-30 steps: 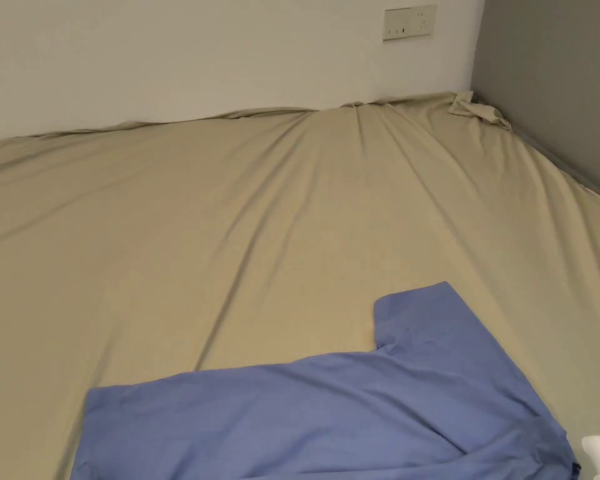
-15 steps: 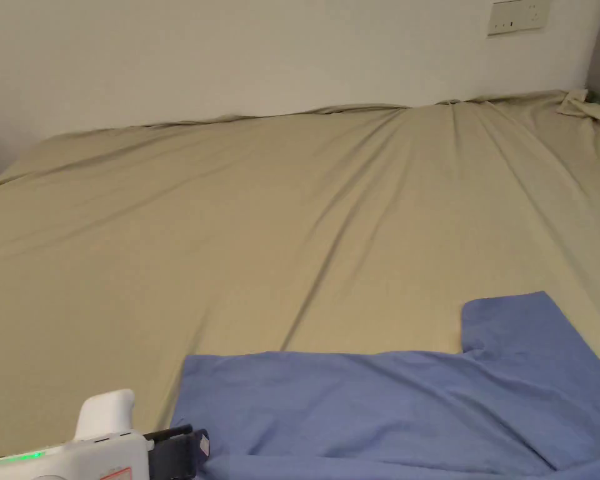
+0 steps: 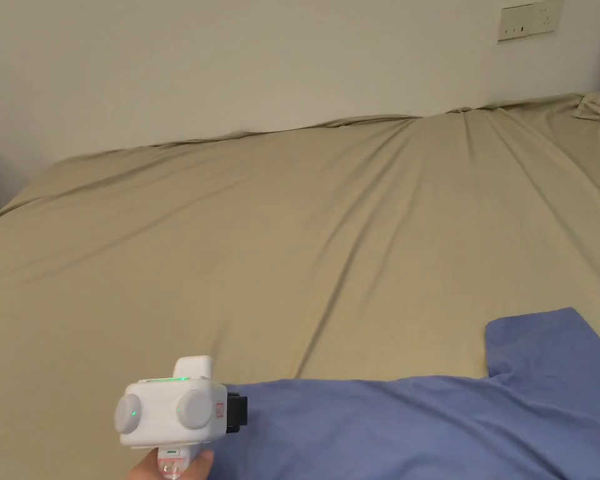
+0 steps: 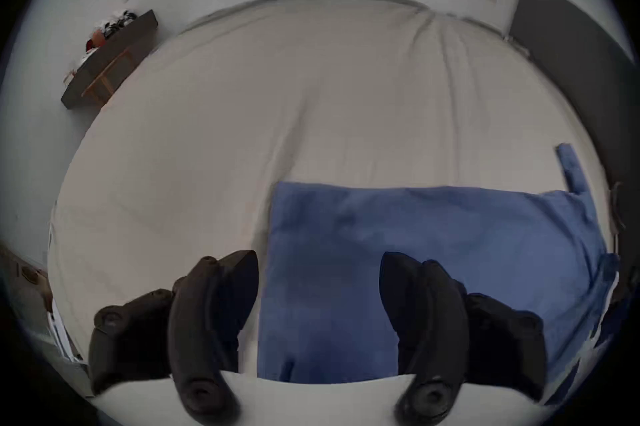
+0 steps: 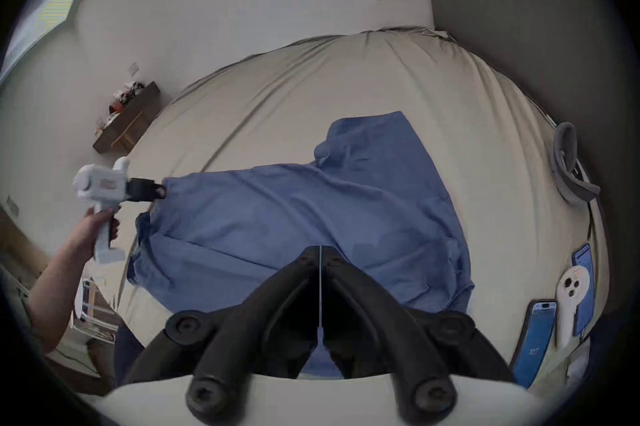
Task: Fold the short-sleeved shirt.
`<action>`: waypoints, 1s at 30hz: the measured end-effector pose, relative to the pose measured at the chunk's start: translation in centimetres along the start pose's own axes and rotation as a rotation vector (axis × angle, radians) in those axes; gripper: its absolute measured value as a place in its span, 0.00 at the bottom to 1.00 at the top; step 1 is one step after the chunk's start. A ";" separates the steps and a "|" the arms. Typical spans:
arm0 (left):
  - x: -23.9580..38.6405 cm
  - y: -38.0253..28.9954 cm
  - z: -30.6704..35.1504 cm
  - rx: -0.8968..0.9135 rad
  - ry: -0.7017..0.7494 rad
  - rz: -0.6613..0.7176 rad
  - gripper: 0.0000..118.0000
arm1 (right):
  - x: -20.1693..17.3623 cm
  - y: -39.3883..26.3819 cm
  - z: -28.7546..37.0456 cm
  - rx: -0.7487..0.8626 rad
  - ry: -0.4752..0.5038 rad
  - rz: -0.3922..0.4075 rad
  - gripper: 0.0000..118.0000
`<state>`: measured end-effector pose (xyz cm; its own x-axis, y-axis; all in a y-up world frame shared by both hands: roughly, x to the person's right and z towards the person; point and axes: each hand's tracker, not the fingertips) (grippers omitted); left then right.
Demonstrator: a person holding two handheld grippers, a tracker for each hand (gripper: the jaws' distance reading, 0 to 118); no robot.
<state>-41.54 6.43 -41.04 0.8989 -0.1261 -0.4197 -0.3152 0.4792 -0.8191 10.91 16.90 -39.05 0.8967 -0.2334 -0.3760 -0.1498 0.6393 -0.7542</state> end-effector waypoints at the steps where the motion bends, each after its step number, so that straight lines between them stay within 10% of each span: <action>1: 0.3 0.4 -1.4 0.000 0.006 -0.001 0.69 | 0.2 -0.1 0.1 -0.006 0.001 -0.009 0.03; 5: -0.6 1.4 -1.9 -0.010 -0.032 0.121 0.61 | 1.6 -0.5 0.2 -0.031 0.003 -0.056 0.03; 7: -0.4 0.8 -0.3 0.014 -0.062 0.093 0.01 | 2.1 -0.4 0.0 -0.042 -0.016 -0.050 0.03; 15: -1.2 -0.5 7.2 0.109 -0.194 0.110 0.01 | 6.4 6.4 -5.3 -0.043 -0.096 0.039 0.04; 16: -1.4 -0.4 8.0 0.126 -0.219 0.118 0.01 | 7.1 7.6 -6.7 -0.069 -0.093 0.047 0.20; 17: -1.6 -0.4 9.0 0.136 -0.243 0.126 0.01 | 7.9 8.9 -8.4 -0.120 -0.090 0.039 0.75; 18: -1.7 -0.4 9.8 0.143 -0.256 0.124 0.01 | 8.9 9.9 -10.6 -0.158 -0.087 0.025 1.00; 27: -1.6 -0.3 11.2 0.133 -0.245 0.112 0.01 | 11.4 11.8 -21.7 -0.417 -0.181 -0.061 0.99; 30: -1.8 -0.1 10.7 0.112 -0.242 0.118 0.01 | 10.8 11.6 -21.9 -0.399 -0.208 -0.037 0.79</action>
<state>-39.83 15.91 -35.98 0.9089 0.1408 -0.3924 -0.3980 0.5732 -0.7162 9.69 5.73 -63.60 0.9630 -0.0728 -0.2596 -0.2284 0.2911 -0.9290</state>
